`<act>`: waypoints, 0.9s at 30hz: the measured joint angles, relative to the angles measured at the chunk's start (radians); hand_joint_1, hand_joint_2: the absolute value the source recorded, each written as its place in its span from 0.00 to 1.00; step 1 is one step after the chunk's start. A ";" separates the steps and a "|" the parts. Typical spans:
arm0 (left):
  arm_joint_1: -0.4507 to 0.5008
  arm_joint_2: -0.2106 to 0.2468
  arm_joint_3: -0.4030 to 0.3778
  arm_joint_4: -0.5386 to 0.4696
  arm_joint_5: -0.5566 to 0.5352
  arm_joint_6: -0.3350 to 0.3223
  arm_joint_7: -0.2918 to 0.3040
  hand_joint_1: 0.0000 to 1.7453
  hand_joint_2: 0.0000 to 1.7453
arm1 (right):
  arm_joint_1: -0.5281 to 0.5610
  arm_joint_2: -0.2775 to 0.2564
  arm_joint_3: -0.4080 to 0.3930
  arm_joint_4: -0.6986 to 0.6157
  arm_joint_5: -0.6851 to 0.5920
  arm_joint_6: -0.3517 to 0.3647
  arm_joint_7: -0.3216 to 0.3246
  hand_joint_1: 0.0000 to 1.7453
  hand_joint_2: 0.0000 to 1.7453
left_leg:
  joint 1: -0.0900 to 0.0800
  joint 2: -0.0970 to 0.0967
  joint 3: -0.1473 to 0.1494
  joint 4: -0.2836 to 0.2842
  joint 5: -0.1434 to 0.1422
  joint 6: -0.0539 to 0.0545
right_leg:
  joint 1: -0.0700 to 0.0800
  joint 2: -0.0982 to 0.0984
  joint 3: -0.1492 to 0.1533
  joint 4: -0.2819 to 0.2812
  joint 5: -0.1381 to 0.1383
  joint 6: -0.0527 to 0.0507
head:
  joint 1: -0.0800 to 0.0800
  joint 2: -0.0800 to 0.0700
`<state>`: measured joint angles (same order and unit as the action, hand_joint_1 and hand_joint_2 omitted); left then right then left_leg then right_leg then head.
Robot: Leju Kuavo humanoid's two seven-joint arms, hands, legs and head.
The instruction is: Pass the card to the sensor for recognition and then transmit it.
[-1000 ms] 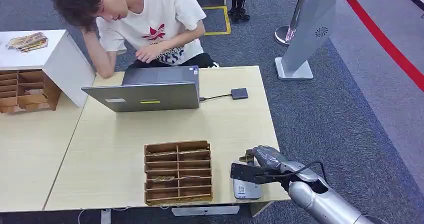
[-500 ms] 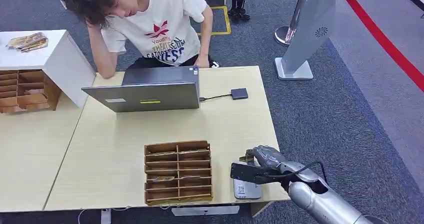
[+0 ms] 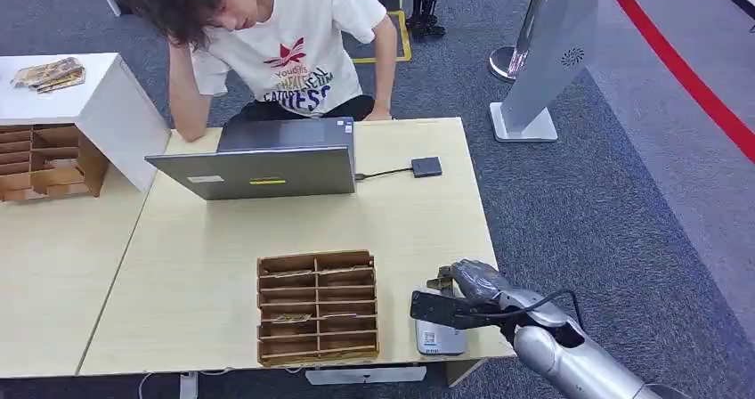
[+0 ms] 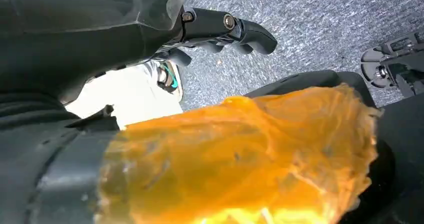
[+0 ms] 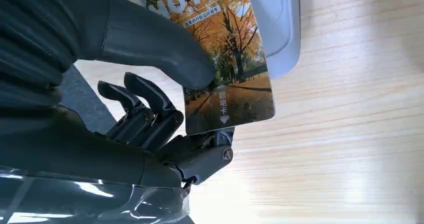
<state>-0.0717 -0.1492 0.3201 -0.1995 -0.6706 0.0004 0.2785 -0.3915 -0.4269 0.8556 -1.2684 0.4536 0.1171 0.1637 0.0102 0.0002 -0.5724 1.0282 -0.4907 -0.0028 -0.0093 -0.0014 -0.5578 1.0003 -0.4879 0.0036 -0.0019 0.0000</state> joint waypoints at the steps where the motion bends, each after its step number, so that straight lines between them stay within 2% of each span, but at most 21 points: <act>1: 0.000 0.000 0.000 0.000 0.000 0.000 0.000 0.00 0.00 | 0.001 0.000 -0.001 -0.002 0.000 0.000 0.001 1.00 1.00 | 0.000 0.000 0.000 0.000 0.000 0.000 | 0.000 0.000 0.000 0.000 0.000 0.000 | 0.000 0.000; 27: 0.000 0.000 0.000 0.000 -0.003 0.000 -0.001 0.00 0.00 | 0.011 -0.006 -0.007 -0.013 0.004 -0.002 0.003 1.00 1.00 | 0.000 0.000 0.000 0.000 0.000 0.000 | 0.000 0.000 0.000 0.000 0.000 0.000 | 0.000 0.000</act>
<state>-0.0713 -0.1488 0.3201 -0.1995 -0.6737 0.0000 0.2773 -0.3805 -0.4333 0.8484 -1.2814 0.4578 0.1149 0.1663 0.0102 0.0002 -0.5725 1.0283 -0.4907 -0.0028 -0.0093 -0.0014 -0.5578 1.0003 -0.4879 0.0036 -0.0019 0.0000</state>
